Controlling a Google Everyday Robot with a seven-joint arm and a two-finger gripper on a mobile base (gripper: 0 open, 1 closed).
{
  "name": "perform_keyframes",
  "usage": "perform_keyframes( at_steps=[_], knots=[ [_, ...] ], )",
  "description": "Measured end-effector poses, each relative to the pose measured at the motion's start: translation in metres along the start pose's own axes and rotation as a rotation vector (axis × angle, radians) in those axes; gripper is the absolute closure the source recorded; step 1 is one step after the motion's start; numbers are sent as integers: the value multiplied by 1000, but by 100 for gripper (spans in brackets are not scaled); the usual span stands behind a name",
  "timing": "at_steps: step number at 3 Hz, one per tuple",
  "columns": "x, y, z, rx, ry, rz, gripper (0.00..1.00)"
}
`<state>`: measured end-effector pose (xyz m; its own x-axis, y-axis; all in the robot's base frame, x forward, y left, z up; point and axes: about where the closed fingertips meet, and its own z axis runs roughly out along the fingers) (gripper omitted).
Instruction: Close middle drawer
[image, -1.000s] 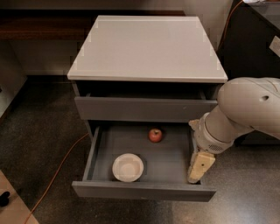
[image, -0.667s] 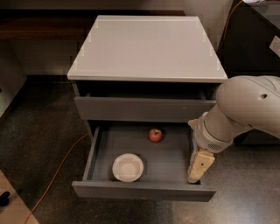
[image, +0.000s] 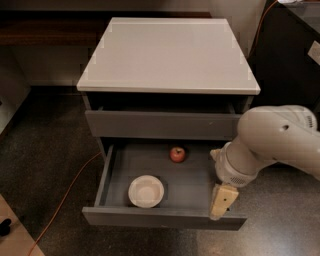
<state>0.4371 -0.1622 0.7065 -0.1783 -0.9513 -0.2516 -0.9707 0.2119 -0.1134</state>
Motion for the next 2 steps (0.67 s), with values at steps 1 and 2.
perform_keyframes(
  at_steps=[1, 2],
  knots=[
    [10, 25, 67, -47, -9, 8, 0],
    [19, 41, 123, -81, -27, -5, 0]
  ],
)
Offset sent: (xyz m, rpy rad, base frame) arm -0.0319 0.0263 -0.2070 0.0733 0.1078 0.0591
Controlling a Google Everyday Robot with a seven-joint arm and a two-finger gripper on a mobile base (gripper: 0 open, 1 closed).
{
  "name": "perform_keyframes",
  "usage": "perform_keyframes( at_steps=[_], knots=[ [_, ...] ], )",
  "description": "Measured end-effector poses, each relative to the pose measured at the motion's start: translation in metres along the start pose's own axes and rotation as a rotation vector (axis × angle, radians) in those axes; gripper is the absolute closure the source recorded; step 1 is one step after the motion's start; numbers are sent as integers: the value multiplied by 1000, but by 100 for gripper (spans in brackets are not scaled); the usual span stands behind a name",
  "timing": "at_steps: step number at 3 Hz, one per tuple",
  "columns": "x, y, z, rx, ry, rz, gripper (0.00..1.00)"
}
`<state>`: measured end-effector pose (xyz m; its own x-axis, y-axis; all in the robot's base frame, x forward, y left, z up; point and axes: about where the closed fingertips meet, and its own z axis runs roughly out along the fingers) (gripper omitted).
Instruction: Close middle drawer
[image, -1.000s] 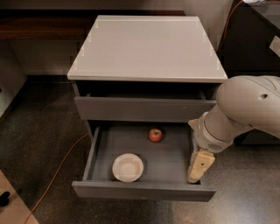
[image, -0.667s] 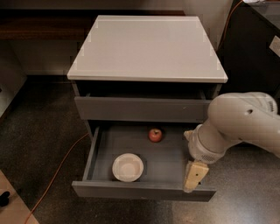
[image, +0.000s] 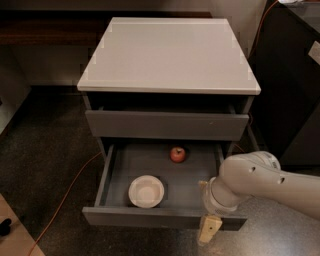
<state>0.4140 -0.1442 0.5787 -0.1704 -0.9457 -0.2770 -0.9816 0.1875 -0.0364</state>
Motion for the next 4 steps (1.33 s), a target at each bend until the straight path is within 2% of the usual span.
perform_keyframes(
  at_steps=[1, 3, 4],
  knots=[
    [8, 12, 58, -54, -39, -15, 25],
    [20, 20, 118, -131, -153, -24, 72],
    [24, 16, 138, -130, -154, -29, 95]
  ],
)
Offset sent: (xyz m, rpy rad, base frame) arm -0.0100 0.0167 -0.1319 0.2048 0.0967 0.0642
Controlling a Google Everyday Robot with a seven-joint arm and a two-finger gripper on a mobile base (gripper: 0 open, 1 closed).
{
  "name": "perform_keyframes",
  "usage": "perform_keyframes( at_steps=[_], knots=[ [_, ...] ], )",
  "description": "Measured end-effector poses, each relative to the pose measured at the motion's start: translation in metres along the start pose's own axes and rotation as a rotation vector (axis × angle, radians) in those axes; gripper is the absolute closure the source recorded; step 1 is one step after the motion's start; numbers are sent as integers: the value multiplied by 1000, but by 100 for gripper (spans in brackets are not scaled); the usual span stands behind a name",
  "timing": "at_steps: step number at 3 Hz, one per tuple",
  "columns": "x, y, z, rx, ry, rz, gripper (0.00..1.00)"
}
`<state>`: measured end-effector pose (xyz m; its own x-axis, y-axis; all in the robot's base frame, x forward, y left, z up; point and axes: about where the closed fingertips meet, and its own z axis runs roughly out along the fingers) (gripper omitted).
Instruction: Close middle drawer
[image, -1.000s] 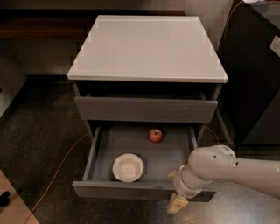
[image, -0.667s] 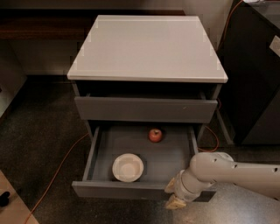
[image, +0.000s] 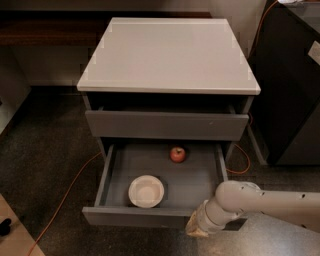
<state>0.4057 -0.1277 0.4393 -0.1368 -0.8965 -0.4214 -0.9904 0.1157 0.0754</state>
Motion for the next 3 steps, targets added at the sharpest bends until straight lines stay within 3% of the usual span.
perform_keyframes(
  at_steps=[2, 3],
  knots=[
    [4, -35, 15, 98, 35, 18, 100],
    [4, -35, 15, 98, 35, 18, 100]
  ],
)
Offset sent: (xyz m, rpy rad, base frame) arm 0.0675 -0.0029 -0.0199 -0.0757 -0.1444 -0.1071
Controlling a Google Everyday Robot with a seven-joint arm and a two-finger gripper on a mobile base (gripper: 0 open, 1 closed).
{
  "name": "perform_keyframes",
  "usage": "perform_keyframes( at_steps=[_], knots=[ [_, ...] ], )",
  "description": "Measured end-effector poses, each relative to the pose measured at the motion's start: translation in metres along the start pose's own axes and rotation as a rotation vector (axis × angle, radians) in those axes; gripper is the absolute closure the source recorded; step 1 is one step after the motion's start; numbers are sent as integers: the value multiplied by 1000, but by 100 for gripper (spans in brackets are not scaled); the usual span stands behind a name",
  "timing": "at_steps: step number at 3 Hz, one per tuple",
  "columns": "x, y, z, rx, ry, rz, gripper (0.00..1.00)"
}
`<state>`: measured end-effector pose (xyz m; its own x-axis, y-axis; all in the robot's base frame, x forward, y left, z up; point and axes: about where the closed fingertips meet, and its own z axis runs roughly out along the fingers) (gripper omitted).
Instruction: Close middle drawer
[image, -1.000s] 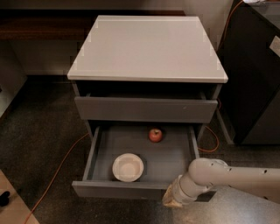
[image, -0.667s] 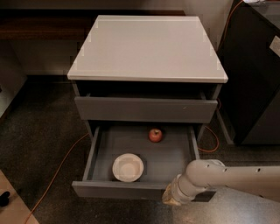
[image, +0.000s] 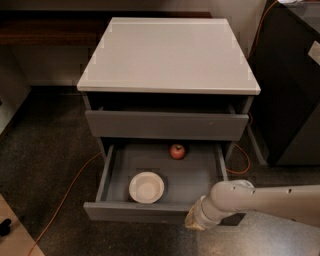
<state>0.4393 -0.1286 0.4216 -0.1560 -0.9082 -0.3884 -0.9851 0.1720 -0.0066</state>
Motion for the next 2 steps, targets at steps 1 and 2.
perform_keyframes(
  at_steps=[1, 2],
  knots=[
    [-3, -29, -2, 57, -24, 9, 100],
    [-3, -29, -2, 57, -24, 9, 100]
  ],
)
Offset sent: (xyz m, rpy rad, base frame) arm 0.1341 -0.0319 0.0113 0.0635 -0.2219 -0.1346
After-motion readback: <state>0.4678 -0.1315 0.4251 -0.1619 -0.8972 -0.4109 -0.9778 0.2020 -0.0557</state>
